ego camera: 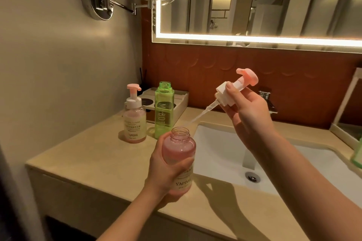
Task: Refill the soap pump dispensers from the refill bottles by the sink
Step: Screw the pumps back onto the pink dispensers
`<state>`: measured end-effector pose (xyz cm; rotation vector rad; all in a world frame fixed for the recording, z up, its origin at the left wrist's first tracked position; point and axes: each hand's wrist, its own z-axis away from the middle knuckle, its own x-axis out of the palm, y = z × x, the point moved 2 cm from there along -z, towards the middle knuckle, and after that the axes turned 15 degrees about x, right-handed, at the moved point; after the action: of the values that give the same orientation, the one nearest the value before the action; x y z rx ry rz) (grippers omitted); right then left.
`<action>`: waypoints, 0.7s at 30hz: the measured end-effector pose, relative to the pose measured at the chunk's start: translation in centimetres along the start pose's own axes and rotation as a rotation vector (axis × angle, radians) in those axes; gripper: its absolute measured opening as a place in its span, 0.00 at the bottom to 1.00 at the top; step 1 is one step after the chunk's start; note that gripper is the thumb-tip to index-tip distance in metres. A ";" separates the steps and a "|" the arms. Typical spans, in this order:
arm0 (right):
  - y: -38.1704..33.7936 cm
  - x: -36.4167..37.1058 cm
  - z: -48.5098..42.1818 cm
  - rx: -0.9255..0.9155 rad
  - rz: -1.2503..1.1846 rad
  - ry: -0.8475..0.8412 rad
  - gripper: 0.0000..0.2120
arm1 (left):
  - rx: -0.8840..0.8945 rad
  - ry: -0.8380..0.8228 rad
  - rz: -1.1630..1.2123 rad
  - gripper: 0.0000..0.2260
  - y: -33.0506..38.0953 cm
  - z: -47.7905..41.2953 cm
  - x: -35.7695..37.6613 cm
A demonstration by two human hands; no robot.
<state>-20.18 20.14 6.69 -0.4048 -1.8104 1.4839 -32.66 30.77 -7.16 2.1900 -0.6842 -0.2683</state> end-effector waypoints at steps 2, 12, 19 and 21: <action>0.0 0.3 0.1 -0.020 0.050 -0.017 0.18 | 0.001 0.005 0.003 0.37 -0.1 0.1 0.0; 2.5 3.5 0.3 -0.083 0.545 -0.373 0.10 | -0.009 0.015 -0.019 0.33 -0.9 -0.1 -0.2; 4.5 3.3 -0.2 -0.028 0.678 -0.521 0.12 | -0.027 0.006 -0.015 0.36 -0.5 0.1 -0.1; 5.1 2.9 -0.3 -0.014 0.753 -0.553 0.11 | -0.028 0.009 -0.008 0.34 -0.3 0.1 -0.1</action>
<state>-22.95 23.69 2.89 -0.8055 -2.2227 2.2650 -32.65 30.93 -7.48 2.1667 -0.6632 -0.2709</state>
